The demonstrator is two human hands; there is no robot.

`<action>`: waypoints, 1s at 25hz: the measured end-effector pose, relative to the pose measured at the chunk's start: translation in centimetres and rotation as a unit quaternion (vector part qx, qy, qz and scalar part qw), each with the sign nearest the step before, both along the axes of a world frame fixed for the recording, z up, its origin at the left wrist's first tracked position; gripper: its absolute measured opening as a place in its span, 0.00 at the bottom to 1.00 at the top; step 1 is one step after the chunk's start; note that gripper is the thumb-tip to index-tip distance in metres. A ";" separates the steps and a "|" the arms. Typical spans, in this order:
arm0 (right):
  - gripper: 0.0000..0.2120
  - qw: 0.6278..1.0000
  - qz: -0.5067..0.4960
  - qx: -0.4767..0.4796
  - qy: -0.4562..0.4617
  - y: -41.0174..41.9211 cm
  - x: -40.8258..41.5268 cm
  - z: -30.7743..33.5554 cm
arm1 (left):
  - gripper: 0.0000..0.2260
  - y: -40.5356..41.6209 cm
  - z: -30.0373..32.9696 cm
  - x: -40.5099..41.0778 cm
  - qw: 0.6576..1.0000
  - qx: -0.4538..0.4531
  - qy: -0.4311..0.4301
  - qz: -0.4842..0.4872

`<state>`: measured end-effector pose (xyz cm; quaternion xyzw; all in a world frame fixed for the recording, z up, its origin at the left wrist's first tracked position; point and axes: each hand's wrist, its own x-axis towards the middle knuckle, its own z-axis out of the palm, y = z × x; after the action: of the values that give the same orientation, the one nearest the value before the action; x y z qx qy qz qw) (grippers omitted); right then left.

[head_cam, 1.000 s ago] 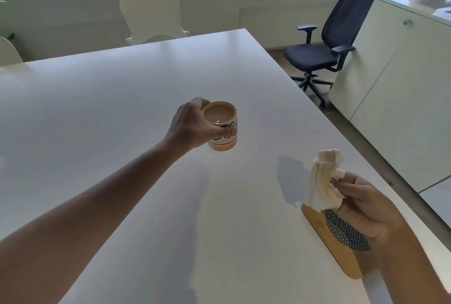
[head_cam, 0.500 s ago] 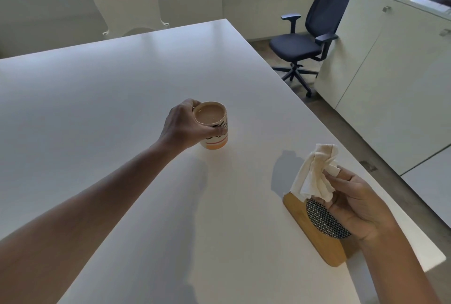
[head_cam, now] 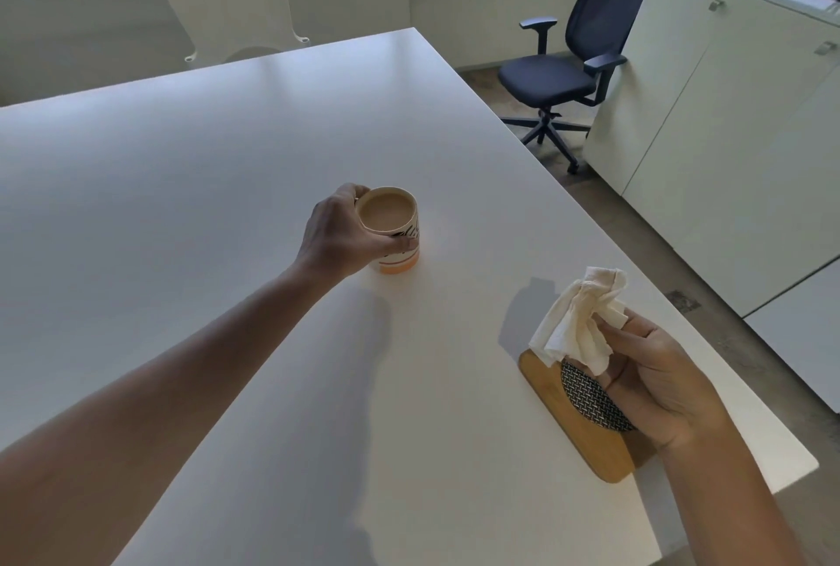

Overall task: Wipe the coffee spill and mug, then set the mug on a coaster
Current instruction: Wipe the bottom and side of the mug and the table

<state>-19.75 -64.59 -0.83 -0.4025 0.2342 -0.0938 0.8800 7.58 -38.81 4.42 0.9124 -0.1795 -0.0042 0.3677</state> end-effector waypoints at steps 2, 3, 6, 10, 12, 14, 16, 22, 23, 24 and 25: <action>0.14 1.000 -0.001 0.005 -0.002 0.1 -0.2 0.0 | 0.40 0.0 -0.3 -0.2 1.000 -0.008 -0.002 0.000; 0.14 1.000 -0.002 0.004 -0.001 0.3 -0.2 0.1 | 0.40 0.1 -0.4 -0.3 1.000 -0.013 0.000 -0.002; 0.17 1.000 0.001 0.007 -0.005 0.7 -0.2 0.2 | 0.45 0.2 -0.8 -0.5 0.999 -0.029 0.015 -0.011; 0.20 1.000 -0.005 0.014 -0.014 1.9 -0.3 0.7 | 0.53 -0.2 -0.3 -2.8 1.000 -0.005 -0.014 0.008; 0.23 1.000 -0.012 0.017 -0.018 2.8 -0.4 1.1 | 0.41 -0.2 0.2 -5.6 0.994 -0.049 -0.096 0.024; 0.22 0.999 -0.016 0.025 -0.025 3.8 -0.6 1.5 | 0.26 -0.4 0.1 -8.8 0.980 -0.143 -0.138 -0.011; 0.17 0.999 -0.019 0.023 -0.031 5.1 -1.1 2.2 | 0.16 -0.8 0.3 -12.7 0.968 -0.230 -0.045 -0.090; 0.25 0.998 -0.051 -0.028 -0.026 7.7 -3.1 5.0 | 0.07 -2.1 -0.3 -19.7 0.927 -0.289 0.156 -0.182; 0.25 0.997 -0.055 -0.036 -0.027 7.7 -3.5 5.4 | 0.07 -2.5 -0.1 -20.1 0.922 -0.294 0.168 -0.186; 0.25 0.997 -0.065 -0.042 -0.027 7.5 -4.1 5.7 | 0.07 -2.9 0.1 -20.6 0.918 -0.295 0.179 -0.194; 0.25 0.995 -0.078 -0.049 -0.024 7.1 -4.7 6.0 | 0.08 -3.4 0.3 -21.2 0.915 -0.293 0.187 -0.203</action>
<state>-24.47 -57.47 5.14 -0.4234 0.2385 -0.1832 0.8546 -13.59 -42.21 4.76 0.6900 -0.2823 -0.1963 0.6369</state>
